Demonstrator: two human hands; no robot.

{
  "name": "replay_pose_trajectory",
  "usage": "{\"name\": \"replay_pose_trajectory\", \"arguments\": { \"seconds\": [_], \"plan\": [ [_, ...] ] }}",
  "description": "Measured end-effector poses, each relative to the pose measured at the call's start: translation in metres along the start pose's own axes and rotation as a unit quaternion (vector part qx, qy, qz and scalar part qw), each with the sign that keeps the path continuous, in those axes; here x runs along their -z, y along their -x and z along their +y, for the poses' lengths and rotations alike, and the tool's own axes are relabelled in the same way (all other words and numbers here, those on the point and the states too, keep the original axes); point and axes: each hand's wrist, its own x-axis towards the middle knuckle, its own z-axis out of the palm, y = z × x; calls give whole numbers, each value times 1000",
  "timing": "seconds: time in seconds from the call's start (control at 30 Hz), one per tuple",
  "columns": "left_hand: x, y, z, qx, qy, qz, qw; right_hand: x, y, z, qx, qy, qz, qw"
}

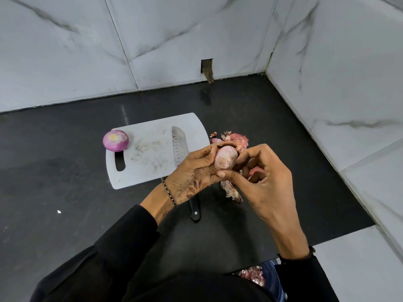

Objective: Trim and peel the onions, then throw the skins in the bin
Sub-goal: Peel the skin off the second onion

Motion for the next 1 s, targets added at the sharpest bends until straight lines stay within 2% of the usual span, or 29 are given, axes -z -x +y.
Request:
{"name": "replay_pose_trajectory", "arguments": {
  "seconds": [0.4,0.63,0.77,1.0],
  "plan": [
    [-7,4,-2,-5,32,-8,999,-5,11,-3,32,26,-12,999],
    [-5,8,-3,-16,-23,-9,1000,-1,16,-8,2,30,15,999],
    [-11,13,3,-19,-84,-7,996,5,18,-9,33,72,-2,997],
    [-9,14,9,-34,-205,-19,978,12,18,-8,41,111,-37,992]
  ]
}}
